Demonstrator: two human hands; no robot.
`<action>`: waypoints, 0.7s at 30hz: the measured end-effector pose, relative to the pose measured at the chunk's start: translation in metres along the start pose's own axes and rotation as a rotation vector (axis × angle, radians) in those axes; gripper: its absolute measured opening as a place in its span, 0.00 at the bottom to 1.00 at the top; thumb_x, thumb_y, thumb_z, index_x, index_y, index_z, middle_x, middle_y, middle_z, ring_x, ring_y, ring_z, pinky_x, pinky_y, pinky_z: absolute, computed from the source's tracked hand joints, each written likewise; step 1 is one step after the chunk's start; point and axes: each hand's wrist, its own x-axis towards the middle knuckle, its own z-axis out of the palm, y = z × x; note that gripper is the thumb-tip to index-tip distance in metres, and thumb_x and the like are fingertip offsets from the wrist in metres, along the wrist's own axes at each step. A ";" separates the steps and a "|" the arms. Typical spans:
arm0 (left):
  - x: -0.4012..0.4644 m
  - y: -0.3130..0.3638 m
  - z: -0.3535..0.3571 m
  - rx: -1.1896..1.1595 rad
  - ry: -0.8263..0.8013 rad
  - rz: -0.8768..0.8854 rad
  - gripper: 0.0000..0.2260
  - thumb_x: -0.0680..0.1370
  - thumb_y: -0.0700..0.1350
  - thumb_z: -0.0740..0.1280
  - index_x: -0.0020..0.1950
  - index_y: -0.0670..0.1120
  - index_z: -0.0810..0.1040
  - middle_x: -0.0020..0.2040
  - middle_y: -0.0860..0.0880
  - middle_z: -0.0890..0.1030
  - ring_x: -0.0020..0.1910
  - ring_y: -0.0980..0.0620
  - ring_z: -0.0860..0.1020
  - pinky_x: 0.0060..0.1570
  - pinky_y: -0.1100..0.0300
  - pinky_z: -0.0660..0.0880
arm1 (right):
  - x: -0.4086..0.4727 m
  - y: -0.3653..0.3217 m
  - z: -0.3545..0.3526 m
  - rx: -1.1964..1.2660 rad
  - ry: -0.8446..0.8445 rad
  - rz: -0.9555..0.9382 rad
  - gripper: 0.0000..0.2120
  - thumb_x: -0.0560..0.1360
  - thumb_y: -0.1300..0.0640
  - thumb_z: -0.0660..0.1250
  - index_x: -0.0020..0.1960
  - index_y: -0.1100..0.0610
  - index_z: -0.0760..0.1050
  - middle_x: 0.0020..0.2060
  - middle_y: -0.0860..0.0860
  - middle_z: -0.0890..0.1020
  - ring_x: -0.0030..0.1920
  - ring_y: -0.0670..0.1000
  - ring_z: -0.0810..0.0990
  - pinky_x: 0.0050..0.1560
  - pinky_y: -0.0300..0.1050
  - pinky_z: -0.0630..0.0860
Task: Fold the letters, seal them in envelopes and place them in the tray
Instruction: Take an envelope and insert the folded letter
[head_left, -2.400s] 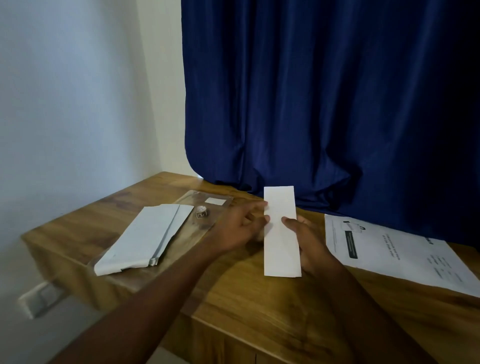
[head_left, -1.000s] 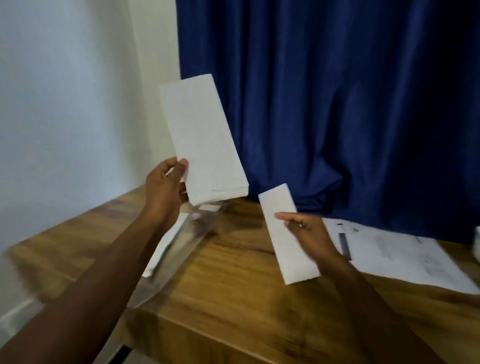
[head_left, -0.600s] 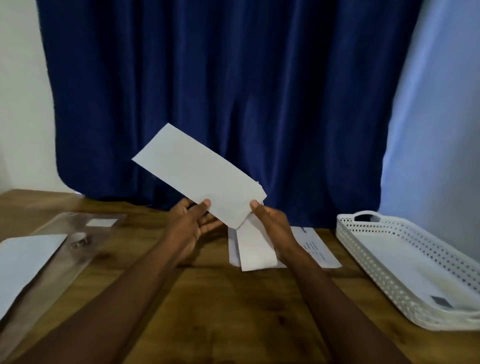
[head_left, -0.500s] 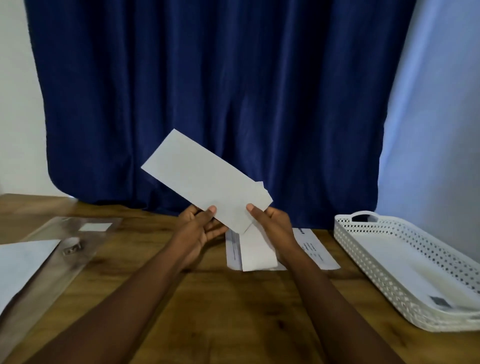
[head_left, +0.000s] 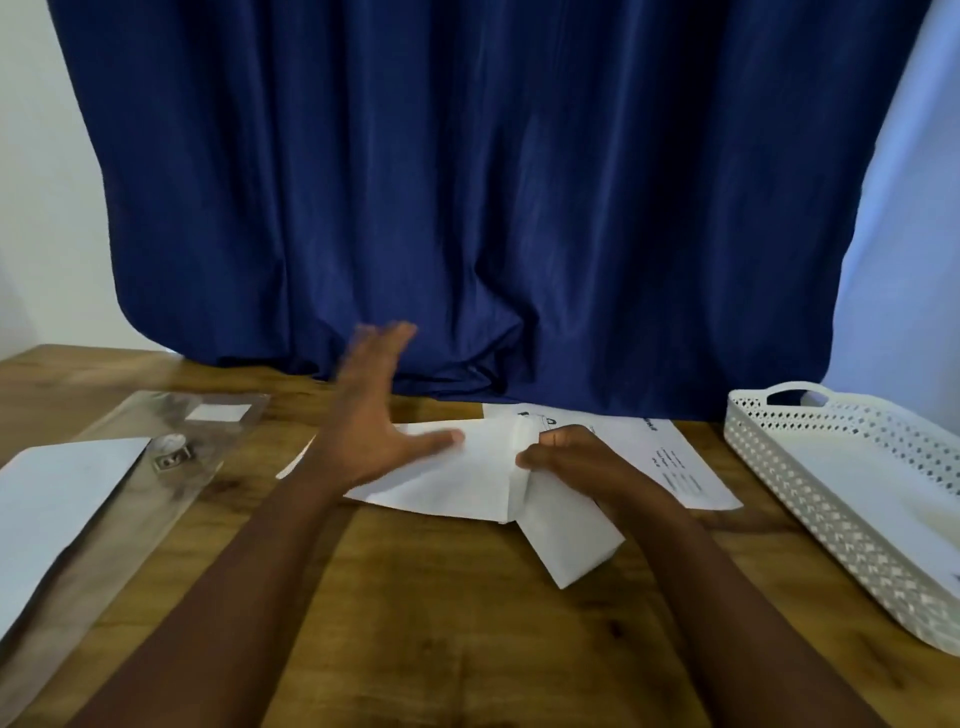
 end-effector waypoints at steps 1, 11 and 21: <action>-0.002 0.004 0.009 0.053 -0.221 0.079 0.62 0.56 0.81 0.71 0.81 0.66 0.43 0.83 0.63 0.44 0.82 0.55 0.39 0.80 0.41 0.44 | 0.001 0.001 0.002 -0.013 0.000 -0.001 0.14 0.70 0.43 0.73 0.52 0.46 0.74 0.42 0.49 0.84 0.43 0.52 0.85 0.40 0.46 0.79; -0.013 0.000 0.052 0.277 -0.450 0.224 0.62 0.58 0.78 0.70 0.81 0.64 0.37 0.78 0.53 0.57 0.75 0.47 0.58 0.73 0.44 0.61 | 0.004 0.008 0.007 -0.002 0.100 -0.051 0.10 0.70 0.44 0.74 0.44 0.49 0.79 0.37 0.47 0.84 0.36 0.48 0.84 0.33 0.39 0.74; -0.016 0.013 0.057 0.340 -0.283 0.292 0.59 0.58 0.81 0.65 0.83 0.58 0.48 0.73 0.50 0.64 0.68 0.48 0.65 0.67 0.47 0.68 | 0.007 0.013 0.013 -0.007 0.078 -0.084 0.11 0.70 0.42 0.75 0.46 0.49 0.80 0.35 0.41 0.85 0.39 0.45 0.83 0.39 0.41 0.74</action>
